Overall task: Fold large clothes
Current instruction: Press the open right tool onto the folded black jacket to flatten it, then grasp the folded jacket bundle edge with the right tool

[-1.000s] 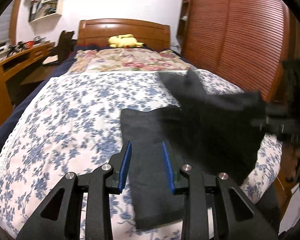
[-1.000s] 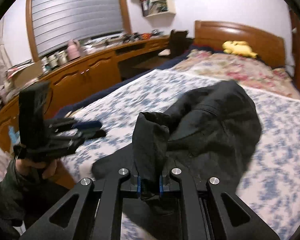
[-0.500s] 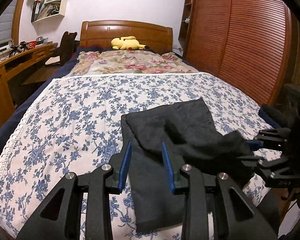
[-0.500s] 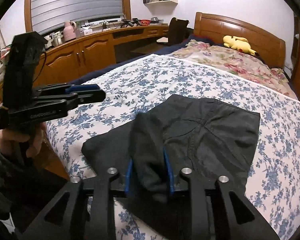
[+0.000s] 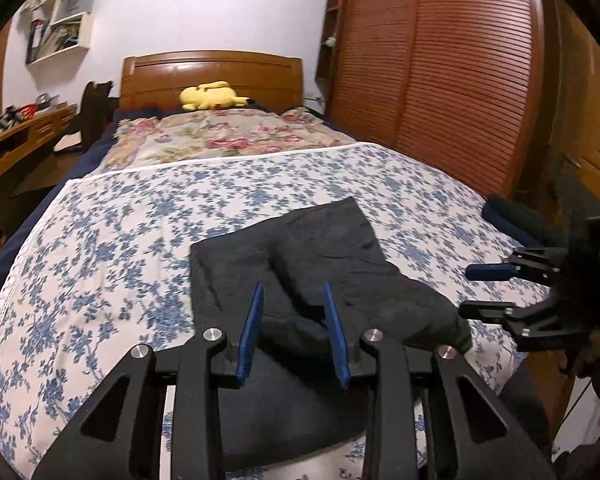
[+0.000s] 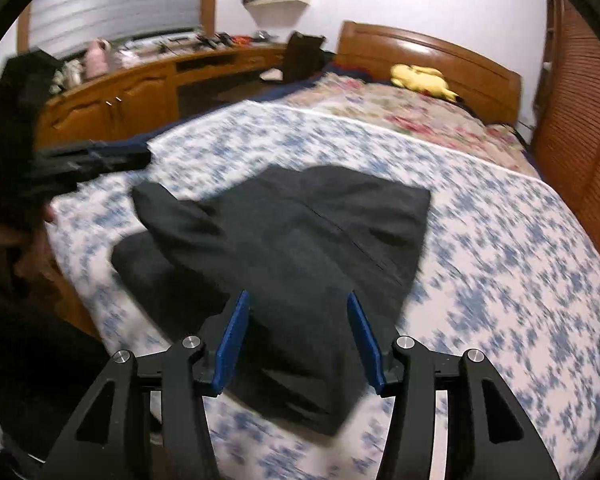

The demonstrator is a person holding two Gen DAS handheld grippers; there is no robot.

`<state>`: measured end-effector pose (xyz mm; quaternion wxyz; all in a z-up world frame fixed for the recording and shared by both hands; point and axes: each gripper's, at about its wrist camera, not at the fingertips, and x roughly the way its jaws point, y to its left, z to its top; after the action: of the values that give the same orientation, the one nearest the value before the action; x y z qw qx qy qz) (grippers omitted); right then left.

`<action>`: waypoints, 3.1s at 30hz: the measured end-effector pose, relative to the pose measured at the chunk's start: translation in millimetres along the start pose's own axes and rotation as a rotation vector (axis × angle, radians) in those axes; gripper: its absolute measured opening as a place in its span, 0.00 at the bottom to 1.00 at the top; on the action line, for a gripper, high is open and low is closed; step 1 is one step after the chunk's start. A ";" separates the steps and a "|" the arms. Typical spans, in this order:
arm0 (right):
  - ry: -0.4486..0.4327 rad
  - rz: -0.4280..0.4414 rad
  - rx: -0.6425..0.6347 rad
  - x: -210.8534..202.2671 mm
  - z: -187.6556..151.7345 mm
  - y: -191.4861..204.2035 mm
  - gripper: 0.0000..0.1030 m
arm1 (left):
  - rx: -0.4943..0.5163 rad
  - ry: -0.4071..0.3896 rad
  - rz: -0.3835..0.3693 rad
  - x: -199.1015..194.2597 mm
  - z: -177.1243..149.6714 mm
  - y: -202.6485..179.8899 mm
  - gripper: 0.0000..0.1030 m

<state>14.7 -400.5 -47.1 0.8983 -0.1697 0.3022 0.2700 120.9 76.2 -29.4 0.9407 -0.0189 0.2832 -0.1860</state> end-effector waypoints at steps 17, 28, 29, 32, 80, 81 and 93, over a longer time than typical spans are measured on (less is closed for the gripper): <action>0.068 0.119 0.163 34.9 -21.1 -17.1 0.67 | 0.045 0.112 -0.087 23.5 -22.5 -35.1 0.31; 0.089 0.054 0.053 42.5 -34.8 4.3 0.83 | 0.042 0.243 -0.071 51.2 -43.2 -33.1 0.31; 0.091 0.045 0.041 42.2 -35.1 6.6 0.83 | 0.033 0.251 -0.074 53.7 -44.7 -31.0 0.31; 0.096 0.044 0.039 40.3 -34.3 7.0 0.83 | 0.010 0.255 -0.100 55.4 -46.3 -25.5 0.31; 0.041 0.208 0.043 70.8 -5.1 2.1 0.56 | -0.008 0.254 0.165 -18.4 -74.4 37.3 0.02; 0.038 0.208 0.041 70.2 -5.0 6.9 0.56 | -0.012 0.258 0.155 -20.8 -76.0 37.5 0.06; 0.020 0.228 0.061 67.8 -7.7 8.6 0.57 | -0.057 0.372 0.166 2.0 -105.9 52.0 0.26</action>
<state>51.7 -371.4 -97.2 0.8634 -0.1096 0.3363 0.3597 82.9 131.3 -126.6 0.8833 0.0127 0.4579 -0.0998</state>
